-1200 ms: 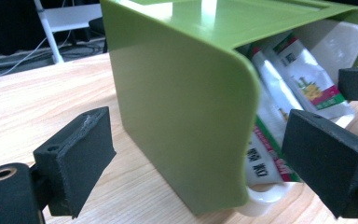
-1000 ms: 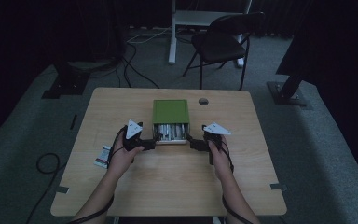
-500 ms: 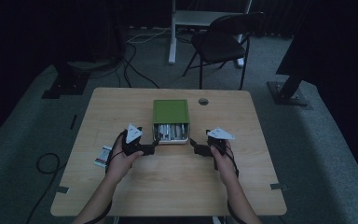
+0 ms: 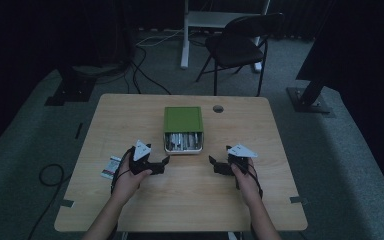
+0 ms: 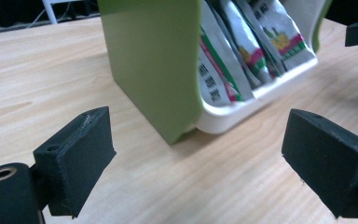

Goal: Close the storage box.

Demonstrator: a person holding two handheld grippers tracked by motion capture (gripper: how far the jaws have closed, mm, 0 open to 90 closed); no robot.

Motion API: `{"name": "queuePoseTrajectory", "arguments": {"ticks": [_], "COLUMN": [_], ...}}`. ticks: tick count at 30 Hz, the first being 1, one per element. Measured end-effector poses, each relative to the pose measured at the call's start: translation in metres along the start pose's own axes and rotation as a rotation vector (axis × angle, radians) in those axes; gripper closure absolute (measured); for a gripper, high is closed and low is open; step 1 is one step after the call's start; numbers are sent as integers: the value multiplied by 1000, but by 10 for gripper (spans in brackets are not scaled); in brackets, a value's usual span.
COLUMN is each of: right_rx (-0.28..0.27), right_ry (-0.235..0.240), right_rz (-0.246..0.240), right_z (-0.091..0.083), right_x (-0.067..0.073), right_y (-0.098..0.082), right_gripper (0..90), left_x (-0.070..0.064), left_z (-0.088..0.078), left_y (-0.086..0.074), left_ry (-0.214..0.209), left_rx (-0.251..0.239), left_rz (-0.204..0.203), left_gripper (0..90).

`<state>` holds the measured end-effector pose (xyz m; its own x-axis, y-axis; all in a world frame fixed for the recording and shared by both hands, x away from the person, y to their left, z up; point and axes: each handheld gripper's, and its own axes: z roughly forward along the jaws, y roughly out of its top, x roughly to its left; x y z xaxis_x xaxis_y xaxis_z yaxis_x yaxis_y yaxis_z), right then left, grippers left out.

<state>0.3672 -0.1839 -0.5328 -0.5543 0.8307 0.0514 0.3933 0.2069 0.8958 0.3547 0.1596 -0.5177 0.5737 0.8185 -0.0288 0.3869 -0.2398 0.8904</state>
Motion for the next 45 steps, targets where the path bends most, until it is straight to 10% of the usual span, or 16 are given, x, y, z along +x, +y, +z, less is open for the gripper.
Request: {"name": "queuePoseTrajectory", "arguments": {"ticks": [28,45], "right_rx": [37,174], "right_ry": [-50,-131], "right_rz": [-12,-31], "right_z": [-50,-88], "right_x": [-7,-30], "right_y": [-34,-58], "right_gripper": [134,134], "left_x": [-21,-26], "left_z": [-31,-43], "left_y": [-36,-50], "left_ry": [3,6], "left_rx": [111,165], "left_rz": [-6,-4], "left_gripper": [96,95]}}
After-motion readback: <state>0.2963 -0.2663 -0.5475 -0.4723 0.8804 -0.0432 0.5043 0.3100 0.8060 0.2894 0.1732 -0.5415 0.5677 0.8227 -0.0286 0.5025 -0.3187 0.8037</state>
